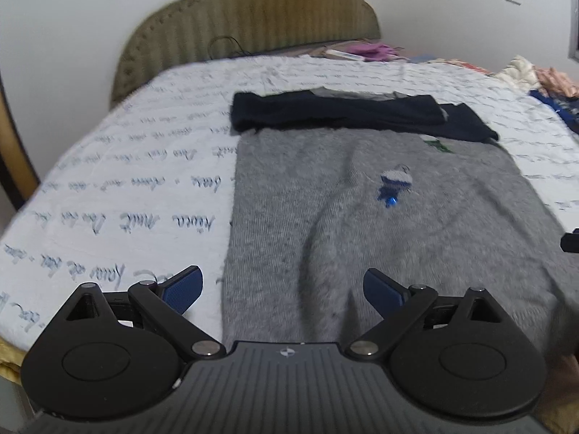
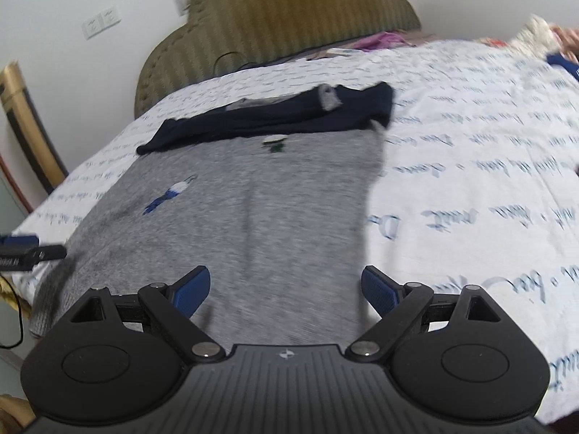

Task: Fold small clothes
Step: 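Reach both grippers to the grey sweater hem and close on it, then lift the hem with both grippers and fold it over toward the collar, then lay the hem onto the folded sleeves and open both grippers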

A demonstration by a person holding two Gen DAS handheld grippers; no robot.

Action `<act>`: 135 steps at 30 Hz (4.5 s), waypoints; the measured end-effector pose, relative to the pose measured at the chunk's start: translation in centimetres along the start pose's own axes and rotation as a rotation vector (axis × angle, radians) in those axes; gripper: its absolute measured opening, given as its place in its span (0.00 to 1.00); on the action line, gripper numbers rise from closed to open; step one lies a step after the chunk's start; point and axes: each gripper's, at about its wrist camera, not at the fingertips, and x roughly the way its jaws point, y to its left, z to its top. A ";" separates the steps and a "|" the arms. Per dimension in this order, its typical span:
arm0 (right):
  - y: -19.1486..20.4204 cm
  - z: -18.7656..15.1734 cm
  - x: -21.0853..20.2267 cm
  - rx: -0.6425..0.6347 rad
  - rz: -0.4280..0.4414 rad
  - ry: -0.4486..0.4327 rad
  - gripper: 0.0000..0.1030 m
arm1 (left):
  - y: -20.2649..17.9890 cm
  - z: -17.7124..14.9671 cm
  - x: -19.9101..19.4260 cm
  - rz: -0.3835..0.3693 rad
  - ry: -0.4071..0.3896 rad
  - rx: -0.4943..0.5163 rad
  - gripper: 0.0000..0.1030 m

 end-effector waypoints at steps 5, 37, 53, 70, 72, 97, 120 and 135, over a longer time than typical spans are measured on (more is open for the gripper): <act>-3.4 -0.8 -1.3 0.120 0.107 0.008 0.88 | 3.2 -0.8 1.0 -0.175 0.077 -0.119 0.93; 0.0 0.5 0.6 0.131 0.464 0.048 0.10 | 2.4 1.3 -0.3 -0.459 0.032 -0.214 0.09; -1.3 10.5 4.4 0.115 0.387 -0.104 0.10 | 0.1 11.4 1.1 -0.307 -0.098 -0.168 0.09; -7.7 18.1 15.8 0.327 0.288 -0.087 0.10 | -0.7 21.8 15.5 -0.167 0.006 -0.183 0.09; -8.4 18.8 17.3 0.354 0.276 -0.079 0.10 | -0.7 22.4 17.7 -0.165 0.038 -0.188 0.11; -10.1 14.9 16.3 0.466 0.386 0.020 0.58 | 4.5 15.5 17.3 -0.360 0.122 -0.463 0.52; -10.3 14.5 17.8 0.470 0.314 -0.001 0.11 | 4.5 15.0 21.4 -0.353 0.145 -0.567 0.11; -11.6 19.4 17.4 0.530 0.415 -0.127 0.06 | 1.2 23.9 18.4 -0.253 -0.012 -0.352 0.11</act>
